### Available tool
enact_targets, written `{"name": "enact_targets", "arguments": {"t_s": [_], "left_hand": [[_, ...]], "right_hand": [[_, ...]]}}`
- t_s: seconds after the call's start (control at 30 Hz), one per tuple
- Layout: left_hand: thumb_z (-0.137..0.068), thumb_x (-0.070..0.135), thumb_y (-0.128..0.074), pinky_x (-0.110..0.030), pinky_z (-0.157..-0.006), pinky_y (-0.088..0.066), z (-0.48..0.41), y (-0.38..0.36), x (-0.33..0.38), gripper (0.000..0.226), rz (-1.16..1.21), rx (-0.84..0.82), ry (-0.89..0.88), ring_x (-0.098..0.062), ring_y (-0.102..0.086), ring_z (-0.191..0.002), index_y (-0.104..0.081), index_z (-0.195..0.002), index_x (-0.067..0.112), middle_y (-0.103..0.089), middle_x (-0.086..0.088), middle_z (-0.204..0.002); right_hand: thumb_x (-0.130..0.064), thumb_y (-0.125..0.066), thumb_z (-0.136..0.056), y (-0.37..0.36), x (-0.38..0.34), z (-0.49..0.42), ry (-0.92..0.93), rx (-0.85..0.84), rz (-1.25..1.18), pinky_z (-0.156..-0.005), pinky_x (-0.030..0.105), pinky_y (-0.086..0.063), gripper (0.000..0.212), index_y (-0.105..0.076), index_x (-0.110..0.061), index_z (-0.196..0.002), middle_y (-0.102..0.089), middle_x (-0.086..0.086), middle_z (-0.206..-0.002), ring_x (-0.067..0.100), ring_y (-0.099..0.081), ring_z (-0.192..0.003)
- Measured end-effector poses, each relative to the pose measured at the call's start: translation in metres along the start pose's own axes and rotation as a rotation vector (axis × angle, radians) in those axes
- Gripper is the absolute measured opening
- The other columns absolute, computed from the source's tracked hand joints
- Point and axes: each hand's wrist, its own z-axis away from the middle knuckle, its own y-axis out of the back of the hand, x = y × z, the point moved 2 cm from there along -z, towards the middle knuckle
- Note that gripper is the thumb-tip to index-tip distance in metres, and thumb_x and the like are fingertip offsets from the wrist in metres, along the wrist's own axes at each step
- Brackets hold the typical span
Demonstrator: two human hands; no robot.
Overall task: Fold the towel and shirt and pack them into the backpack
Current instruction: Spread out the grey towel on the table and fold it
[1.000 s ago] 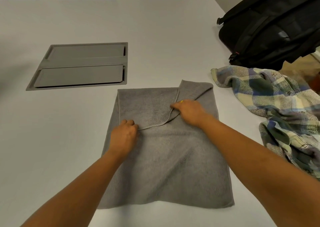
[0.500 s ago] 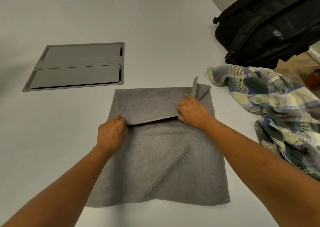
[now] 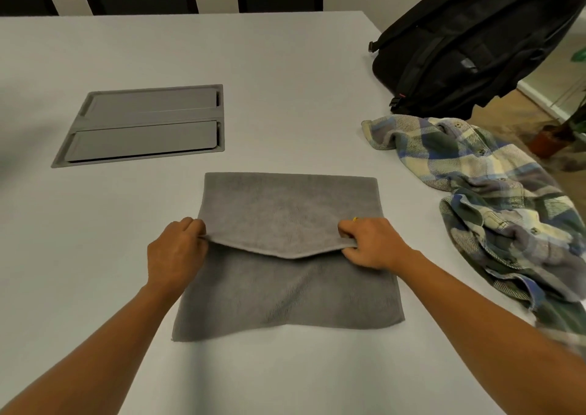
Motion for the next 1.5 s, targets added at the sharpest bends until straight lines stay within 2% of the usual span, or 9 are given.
{"name": "enact_targets", "arguments": {"t_s": [0.13, 0.3, 0.53, 0.77, 0.93, 1.1, 1.2, 1.3, 1.5], "left_hand": [[-0.070, 0.004, -0.075, -0.016, -0.043, -0.023, 0.030, -0.005, -0.007, 0.018, -0.100, -0.122, -0.089, -0.019, -0.050, -0.057, -0.060, -0.069, 0.014, -0.059, 0.001, -0.063], [-0.066, 0.003, -0.077, -0.013, -0.045, -0.017, 0.053, -0.003, -0.004, 0.020, -0.115, -0.158, -0.098, -0.019, -0.050, -0.058, -0.061, -0.068, 0.014, -0.059, 0.003, -0.061], [-0.080, 0.024, -0.035, -0.011, -0.047, -0.011, 0.064, 0.021, 0.006, 0.029, -0.059, -0.011, -0.164, -0.020, -0.047, -0.055, -0.056, -0.063, 0.012, -0.054, 0.001, -0.055], [-0.076, 0.023, -0.036, -0.014, -0.046, -0.009, 0.089, 0.005, 0.004, 0.033, -0.120, -0.111, -0.356, -0.020, -0.045, -0.049, -0.056, -0.053, 0.011, -0.051, 0.001, -0.048], [-0.074, 0.028, -0.036, -0.024, -0.053, -0.026, 0.101, -0.005, 0.001, 0.030, -0.118, -0.110, -0.354, -0.019, -0.043, -0.054, -0.054, -0.055, 0.013, -0.052, 0.001, -0.054], [-0.088, 0.040, -0.034, -0.030, -0.067, -0.034, 0.103, -0.007, 0.021, 0.040, 0.023, -0.099, -0.270, -0.022, -0.054, -0.077, -0.062, -0.077, 0.014, -0.061, 0.000, -0.081], [-0.092, 0.062, -0.012, -0.033, -0.089, -0.036, 0.101, -0.018, 0.037, 0.070, 0.046, -0.273, -0.186, -0.024, -0.054, -0.108, -0.065, -0.105, 0.017, -0.063, -0.003, -0.113], [-0.070, 0.085, 0.000, -0.045, -0.112, -0.018, 0.104, -0.030, 0.045, 0.100, 0.065, -0.451, -0.125, -0.022, -0.023, -0.141, -0.042, -0.138, 0.025, -0.031, 0.000, -0.151], [-0.062, 0.089, 0.009, -0.047, -0.112, 0.012, 0.102, -0.045, 0.045, 0.107, 0.043, -0.485, -0.117, -0.015, 0.012, -0.141, -0.009, -0.148, 0.028, -0.001, 0.001, -0.157]], "right_hand": [[-0.031, -0.052, -0.080, -0.020, -0.008, 0.019, 0.001, -0.163, -0.033, -0.055, 0.026, -0.030, 0.015, -0.045, -0.018, -0.081, -0.053, 0.000, -0.071, 0.017, -0.047, -0.063], [-0.018, -0.056, -0.080, -0.033, -0.006, 0.043, -0.097, -0.077, -0.106, -0.056, 0.021, -0.028, 0.010, -0.046, -0.016, -0.082, -0.046, -0.004, -0.066, 0.012, -0.042, -0.059], [-0.025, -0.050, -0.068, -0.034, -0.017, 0.070, -0.093, 0.120, -0.251, -0.050, 0.018, -0.027, 0.013, -0.037, -0.024, -0.063, -0.036, -0.011, -0.051, 0.007, -0.037, -0.049], [-0.025, -0.049, -0.072, -0.055, -0.022, 0.086, -0.019, -0.204, -0.144, -0.054, 0.021, -0.034, 0.006, -0.044, -0.021, -0.070, -0.041, -0.013, -0.053, 0.005, -0.040, -0.053], [-0.045, -0.036, -0.071, -0.057, -0.023, 0.088, -0.074, -0.097, -0.177, -0.056, 0.021, -0.037, 0.024, -0.046, -0.024, -0.068, -0.042, -0.013, -0.052, 0.001, -0.042, -0.052], [-0.042, -0.057, -0.087, -0.064, -0.027, 0.082, -0.247, 0.245, -0.100, -0.070, 0.032, -0.046, 0.029, -0.061, -0.015, -0.096, -0.059, 0.001, -0.094, 0.020, -0.057, -0.087], [-0.077, -0.034, -0.076, -0.072, -0.043, 0.078, -0.454, 0.078, 0.001, -0.091, 0.043, -0.038, 0.073, -0.047, -0.028, -0.127, -0.045, 0.002, -0.132, 0.025, -0.040, -0.120], [-0.086, -0.025, -0.072, -0.078, -0.062, 0.073, -0.558, -0.037, 0.033, -0.102, 0.052, -0.029, 0.090, -0.024, -0.031, -0.143, -0.022, 0.005, -0.151, 0.029, -0.020, -0.136], [-0.088, -0.020, -0.071, -0.083, -0.057, 0.059, -0.549, -0.116, 0.030, -0.109, 0.063, -0.010, 0.097, 0.000, -0.034, -0.149, 0.004, 0.004, -0.158, 0.028, 0.002, -0.144]]}}
